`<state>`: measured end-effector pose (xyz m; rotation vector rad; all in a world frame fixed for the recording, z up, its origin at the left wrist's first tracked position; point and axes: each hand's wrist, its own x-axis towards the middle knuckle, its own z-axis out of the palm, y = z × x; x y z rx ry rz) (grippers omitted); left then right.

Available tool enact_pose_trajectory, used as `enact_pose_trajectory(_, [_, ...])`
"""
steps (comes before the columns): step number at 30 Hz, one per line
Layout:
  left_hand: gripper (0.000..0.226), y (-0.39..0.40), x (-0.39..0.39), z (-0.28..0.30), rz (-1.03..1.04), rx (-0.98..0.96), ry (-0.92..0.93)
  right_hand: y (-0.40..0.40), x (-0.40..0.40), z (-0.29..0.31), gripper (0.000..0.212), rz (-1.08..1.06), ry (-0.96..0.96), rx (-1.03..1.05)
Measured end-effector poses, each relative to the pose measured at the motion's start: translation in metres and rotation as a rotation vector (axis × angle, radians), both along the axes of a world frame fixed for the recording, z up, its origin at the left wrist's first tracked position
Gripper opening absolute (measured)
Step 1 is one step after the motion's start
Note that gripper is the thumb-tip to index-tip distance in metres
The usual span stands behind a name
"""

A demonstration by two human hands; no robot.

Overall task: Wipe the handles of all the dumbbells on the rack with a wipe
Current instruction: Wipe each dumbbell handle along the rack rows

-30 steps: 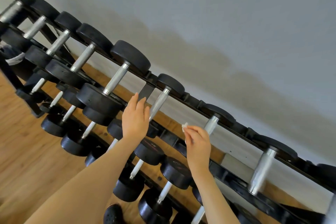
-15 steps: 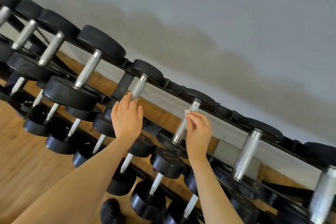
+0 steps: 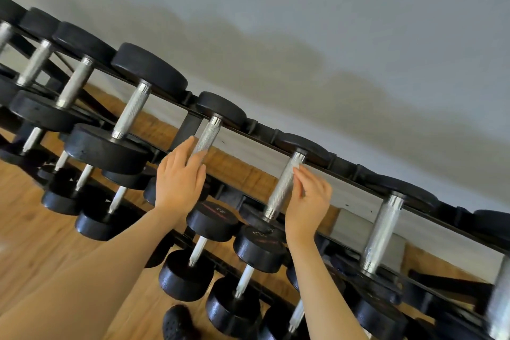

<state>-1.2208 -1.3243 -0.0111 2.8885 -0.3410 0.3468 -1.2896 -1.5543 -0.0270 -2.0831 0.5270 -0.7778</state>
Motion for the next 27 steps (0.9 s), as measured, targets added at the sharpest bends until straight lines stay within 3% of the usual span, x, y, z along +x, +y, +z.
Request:
enact_pose_trajectory(10, [0.032,0.004,0.005,-0.012,0.103,0.007,0.033,-0.01,0.019,0.006,0.019,-0.012,-0.101,0.168])
enact_pose_trajectory(14, [0.039,0.003,0.003,-0.011,0.102,-0.009,0.004,-0.001,0.008,0.0,0.028,0.025,-0.068,0.107])
enact_pose_trajectory(20, [0.044,0.003,0.003,-0.009,0.091,0.006,0.03,-0.005,0.012,0.004,0.025,0.047,-0.042,0.022])
enact_pose_trajectory(27, [0.032,0.004,0.002,-0.01,0.081,0.007,0.024,-0.005,0.003,-0.002,0.024,0.094,0.029,-0.024])
